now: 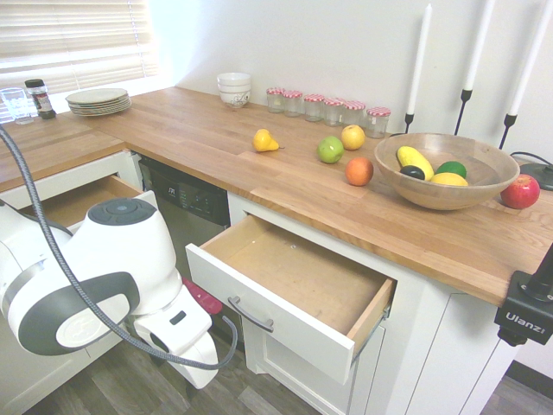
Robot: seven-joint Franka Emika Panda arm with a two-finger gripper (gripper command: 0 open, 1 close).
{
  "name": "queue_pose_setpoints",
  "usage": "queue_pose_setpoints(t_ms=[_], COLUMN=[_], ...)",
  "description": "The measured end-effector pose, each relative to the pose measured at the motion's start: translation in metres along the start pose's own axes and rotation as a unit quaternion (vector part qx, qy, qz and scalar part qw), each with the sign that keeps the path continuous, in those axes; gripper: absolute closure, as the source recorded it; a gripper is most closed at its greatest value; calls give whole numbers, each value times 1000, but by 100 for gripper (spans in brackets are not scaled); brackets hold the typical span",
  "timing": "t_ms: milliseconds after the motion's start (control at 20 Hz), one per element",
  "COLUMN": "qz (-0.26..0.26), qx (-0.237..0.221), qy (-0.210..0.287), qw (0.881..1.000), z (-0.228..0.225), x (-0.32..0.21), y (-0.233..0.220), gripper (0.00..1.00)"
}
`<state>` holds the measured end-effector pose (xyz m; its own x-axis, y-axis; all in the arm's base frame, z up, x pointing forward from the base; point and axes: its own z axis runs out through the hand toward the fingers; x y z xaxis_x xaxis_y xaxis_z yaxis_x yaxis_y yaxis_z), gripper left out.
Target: Close the drawer
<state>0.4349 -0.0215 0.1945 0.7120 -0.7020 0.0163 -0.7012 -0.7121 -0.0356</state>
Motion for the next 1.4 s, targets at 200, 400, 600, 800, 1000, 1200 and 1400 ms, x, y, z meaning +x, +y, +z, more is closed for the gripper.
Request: queue_pose_setpoints(t_ms=[200, 400, 600, 800, 1000, 1200, 1400], qz=[-4, -5, -6, -7, -7, -11, -11], qx=[-1, -6, -2, 1, -2, 0, 1], qy=[-4, -11, -10, -8, -11, -10, -8], qw=[1000, 1000, 1000, 1000, 1000, 1000, 1000], z=[34, 56, 57, 57, 63, 64, 65], x=[5, 9, 13, 14, 14, 13, 17], y=[0, -7, -12, -16, -19, -25, -29], gripper=[100, 100, 100, 100, 100, 100, 100])
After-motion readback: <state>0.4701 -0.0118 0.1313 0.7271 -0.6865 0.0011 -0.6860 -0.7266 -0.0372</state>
